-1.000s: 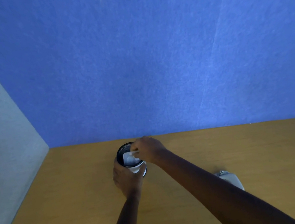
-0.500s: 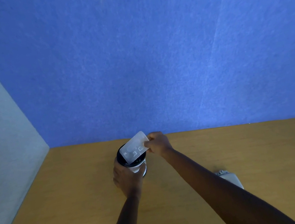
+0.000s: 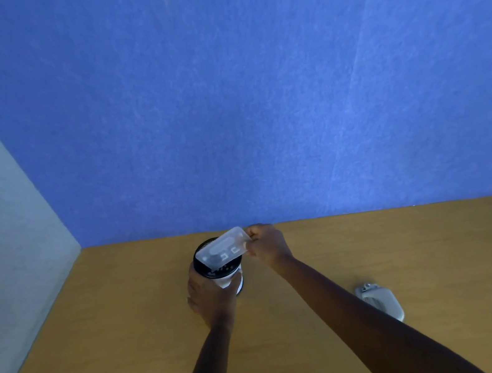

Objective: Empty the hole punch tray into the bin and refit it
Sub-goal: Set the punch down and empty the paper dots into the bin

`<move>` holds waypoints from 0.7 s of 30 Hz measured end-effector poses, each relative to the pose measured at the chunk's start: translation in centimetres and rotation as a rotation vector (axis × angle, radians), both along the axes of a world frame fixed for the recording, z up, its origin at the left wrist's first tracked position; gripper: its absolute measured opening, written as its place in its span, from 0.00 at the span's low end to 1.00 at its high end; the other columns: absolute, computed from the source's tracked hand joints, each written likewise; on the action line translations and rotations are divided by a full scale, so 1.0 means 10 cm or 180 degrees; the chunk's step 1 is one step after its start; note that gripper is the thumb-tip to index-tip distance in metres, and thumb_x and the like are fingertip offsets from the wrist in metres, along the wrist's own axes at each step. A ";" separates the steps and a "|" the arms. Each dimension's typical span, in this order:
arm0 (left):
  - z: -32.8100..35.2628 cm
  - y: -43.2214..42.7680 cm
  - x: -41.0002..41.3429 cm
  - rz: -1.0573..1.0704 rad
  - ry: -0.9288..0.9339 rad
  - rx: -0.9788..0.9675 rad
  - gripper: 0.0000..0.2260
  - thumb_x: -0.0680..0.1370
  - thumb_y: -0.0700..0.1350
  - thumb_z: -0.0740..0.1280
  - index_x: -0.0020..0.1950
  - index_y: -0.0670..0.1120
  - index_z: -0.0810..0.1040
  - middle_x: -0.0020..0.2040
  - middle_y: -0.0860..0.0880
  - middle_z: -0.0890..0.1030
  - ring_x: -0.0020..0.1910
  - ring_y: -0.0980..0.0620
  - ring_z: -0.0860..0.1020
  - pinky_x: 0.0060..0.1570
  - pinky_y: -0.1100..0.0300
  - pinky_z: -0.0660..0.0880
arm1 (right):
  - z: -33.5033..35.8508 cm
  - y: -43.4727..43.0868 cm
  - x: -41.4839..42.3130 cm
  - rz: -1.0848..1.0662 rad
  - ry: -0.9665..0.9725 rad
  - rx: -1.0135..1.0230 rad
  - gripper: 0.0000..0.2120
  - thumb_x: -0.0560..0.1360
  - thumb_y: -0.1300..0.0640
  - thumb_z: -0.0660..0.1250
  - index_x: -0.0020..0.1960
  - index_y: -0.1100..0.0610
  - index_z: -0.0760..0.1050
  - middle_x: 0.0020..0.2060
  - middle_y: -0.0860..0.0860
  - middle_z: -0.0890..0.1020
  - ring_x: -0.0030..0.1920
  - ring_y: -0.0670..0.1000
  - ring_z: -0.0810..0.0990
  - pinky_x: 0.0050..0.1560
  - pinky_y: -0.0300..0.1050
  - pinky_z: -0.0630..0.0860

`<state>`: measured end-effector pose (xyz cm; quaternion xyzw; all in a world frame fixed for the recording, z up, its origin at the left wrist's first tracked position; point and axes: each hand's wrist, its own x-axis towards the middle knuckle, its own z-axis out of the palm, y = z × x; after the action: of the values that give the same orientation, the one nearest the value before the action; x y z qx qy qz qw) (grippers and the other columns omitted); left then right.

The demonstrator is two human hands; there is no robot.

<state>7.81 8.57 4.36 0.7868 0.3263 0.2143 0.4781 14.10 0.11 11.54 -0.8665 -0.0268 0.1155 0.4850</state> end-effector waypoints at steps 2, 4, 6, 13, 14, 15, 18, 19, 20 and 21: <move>0.00 0.00 0.00 0.0002 0.0035 0.0013 0.41 0.64 0.45 0.78 0.71 0.40 0.63 0.69 0.41 0.72 0.69 0.41 0.68 0.68 0.43 0.65 | -0.02 -0.01 -0.02 0.0024 -0.0108 -0.0048 0.15 0.70 0.70 0.59 0.53 0.68 0.79 0.52 0.63 0.83 0.52 0.60 0.81 0.54 0.54 0.77; 0.00 0.00 0.00 -0.0003 0.0052 0.0016 0.41 0.64 0.45 0.78 0.72 0.40 0.63 0.69 0.41 0.72 0.69 0.41 0.68 0.68 0.43 0.65 | -0.04 -0.03 -0.01 -0.0015 -0.0103 -0.0006 0.15 0.70 0.71 0.60 0.54 0.68 0.79 0.52 0.62 0.82 0.53 0.60 0.81 0.55 0.54 0.78; 0.00 0.00 0.01 -0.0016 0.0056 0.0011 0.41 0.64 0.45 0.78 0.72 0.40 0.62 0.69 0.41 0.71 0.70 0.41 0.68 0.68 0.43 0.64 | -0.06 -0.05 0.00 -0.0111 0.0037 0.0150 0.15 0.71 0.72 0.60 0.55 0.68 0.78 0.48 0.60 0.82 0.48 0.57 0.81 0.48 0.48 0.80; 0.00 0.01 0.00 -0.0015 0.0106 -0.0022 0.41 0.64 0.46 0.78 0.72 0.41 0.62 0.69 0.41 0.71 0.70 0.41 0.68 0.68 0.43 0.64 | -0.09 -0.10 0.01 -0.0375 0.0620 0.0662 0.15 0.73 0.73 0.60 0.59 0.70 0.76 0.45 0.59 0.78 0.43 0.54 0.78 0.41 0.43 0.79; 0.00 0.01 0.00 -0.0016 0.0131 -0.0017 0.41 0.65 0.46 0.78 0.72 0.40 0.62 0.69 0.41 0.71 0.70 0.41 0.67 0.68 0.43 0.64 | -0.10 -0.10 0.01 -0.0403 0.0648 0.0636 0.16 0.73 0.72 0.60 0.59 0.69 0.75 0.47 0.61 0.80 0.43 0.54 0.78 0.38 0.40 0.79; 0.00 0.01 0.00 -0.0015 0.0158 -0.0014 0.41 0.65 0.46 0.77 0.72 0.40 0.62 0.69 0.41 0.71 0.70 0.41 0.67 0.69 0.43 0.63 | -0.11 -0.11 0.01 -0.0434 0.0684 0.0613 0.16 0.73 0.72 0.60 0.60 0.68 0.75 0.50 0.63 0.81 0.43 0.54 0.79 0.37 0.39 0.78; -0.01 0.00 -0.01 -0.0020 0.0227 -0.0002 0.40 0.66 0.46 0.77 0.72 0.40 0.61 0.70 0.40 0.71 0.71 0.41 0.66 0.69 0.43 0.63 | -0.09 -0.12 0.00 -0.0536 0.0984 0.0825 0.16 0.74 0.73 0.60 0.61 0.69 0.73 0.58 0.67 0.79 0.51 0.60 0.82 0.48 0.47 0.80; -0.01 -0.01 -0.02 -0.0018 0.0241 -0.0011 0.39 0.66 0.46 0.76 0.72 0.40 0.62 0.69 0.40 0.71 0.70 0.41 0.67 0.68 0.43 0.63 | -0.07 -0.14 -0.01 -0.0566 0.1164 0.1036 0.16 0.74 0.73 0.59 0.62 0.70 0.72 0.60 0.68 0.78 0.55 0.63 0.81 0.53 0.50 0.78; -0.01 -0.02 -0.02 -0.0013 0.0240 -0.0037 0.38 0.66 0.45 0.76 0.72 0.39 0.62 0.69 0.40 0.71 0.70 0.41 0.68 0.68 0.43 0.64 | -0.05 -0.15 -0.04 -0.0593 0.1337 0.1279 0.16 0.75 0.73 0.58 0.62 0.71 0.71 0.61 0.68 0.77 0.59 0.65 0.79 0.55 0.51 0.77; -0.02 -0.03 -0.03 -0.0004 0.0220 -0.0086 0.37 0.67 0.44 0.76 0.71 0.39 0.63 0.68 0.39 0.72 0.69 0.40 0.69 0.67 0.43 0.65 | -0.04 -0.17 -0.07 -0.0618 0.1486 0.1523 0.17 0.75 0.74 0.58 0.64 0.71 0.69 0.61 0.68 0.76 0.61 0.65 0.77 0.55 0.50 0.75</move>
<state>7.49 8.30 4.17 0.7874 0.3450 0.1823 0.4773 13.36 -1.62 11.15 -0.6769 0.1410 0.2544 0.6762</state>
